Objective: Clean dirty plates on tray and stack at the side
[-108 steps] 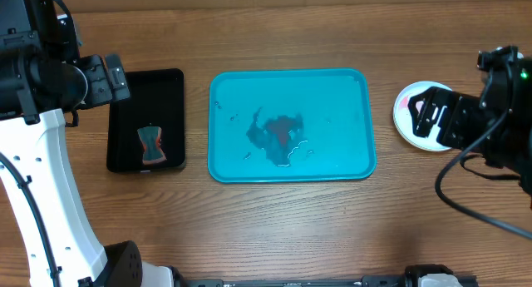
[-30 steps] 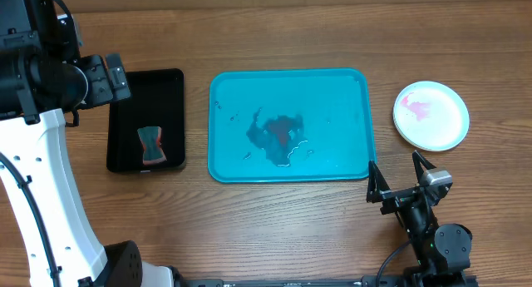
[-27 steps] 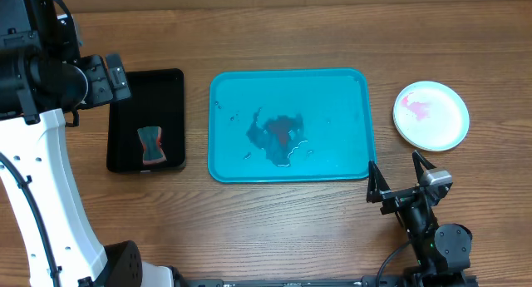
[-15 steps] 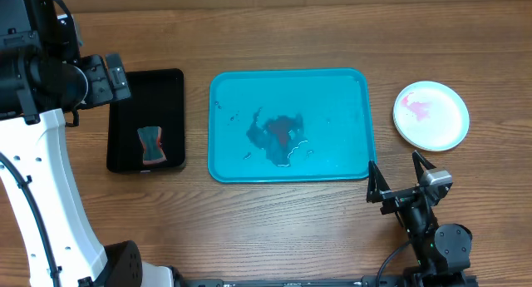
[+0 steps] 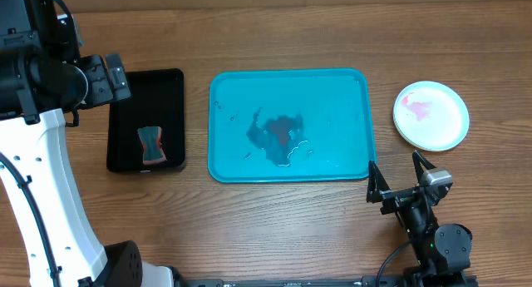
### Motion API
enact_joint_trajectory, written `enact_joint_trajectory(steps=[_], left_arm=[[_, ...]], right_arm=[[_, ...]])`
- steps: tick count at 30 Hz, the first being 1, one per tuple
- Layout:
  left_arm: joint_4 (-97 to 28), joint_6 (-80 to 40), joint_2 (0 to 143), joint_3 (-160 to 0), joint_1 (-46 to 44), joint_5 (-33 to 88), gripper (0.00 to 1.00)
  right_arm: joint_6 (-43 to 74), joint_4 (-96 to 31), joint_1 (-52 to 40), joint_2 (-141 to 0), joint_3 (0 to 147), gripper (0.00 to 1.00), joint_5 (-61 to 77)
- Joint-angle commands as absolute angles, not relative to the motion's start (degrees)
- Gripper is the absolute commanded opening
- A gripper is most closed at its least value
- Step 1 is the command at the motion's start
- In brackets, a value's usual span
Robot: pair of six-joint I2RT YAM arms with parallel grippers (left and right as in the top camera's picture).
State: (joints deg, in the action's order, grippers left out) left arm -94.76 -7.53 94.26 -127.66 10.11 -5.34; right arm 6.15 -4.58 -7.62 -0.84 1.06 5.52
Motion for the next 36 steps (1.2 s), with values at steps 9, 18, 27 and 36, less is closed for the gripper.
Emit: enact_joint_trajectory(steps=[9, 18, 27, 36], left_arm=[[-80.1, -8.3, 78.8, -117.7, 7.5, -5.5, 1.0], [-54.2, -8.3, 53.4, -83.8, 6.9, -4.7, 0.99], [-30.8, -8.3, 29.0, -49.9, 4.4, -4.2, 1.0], [-14.8, -8.3, 9.9, -24.0, 1.0, -4.2, 1.0]], right_arm=[[6.0, -4.3, -8.0, -0.2, 0.4, 1.0, 5.2], [6.0, -4.3, -8.0, -0.2, 0.4, 1.0, 5.2], [6.0, -4.3, -8.0, -0.2, 0.4, 1.0, 5.2], [6.0, -4.3, -8.0, -0.2, 0.4, 1.0, 5.2]])
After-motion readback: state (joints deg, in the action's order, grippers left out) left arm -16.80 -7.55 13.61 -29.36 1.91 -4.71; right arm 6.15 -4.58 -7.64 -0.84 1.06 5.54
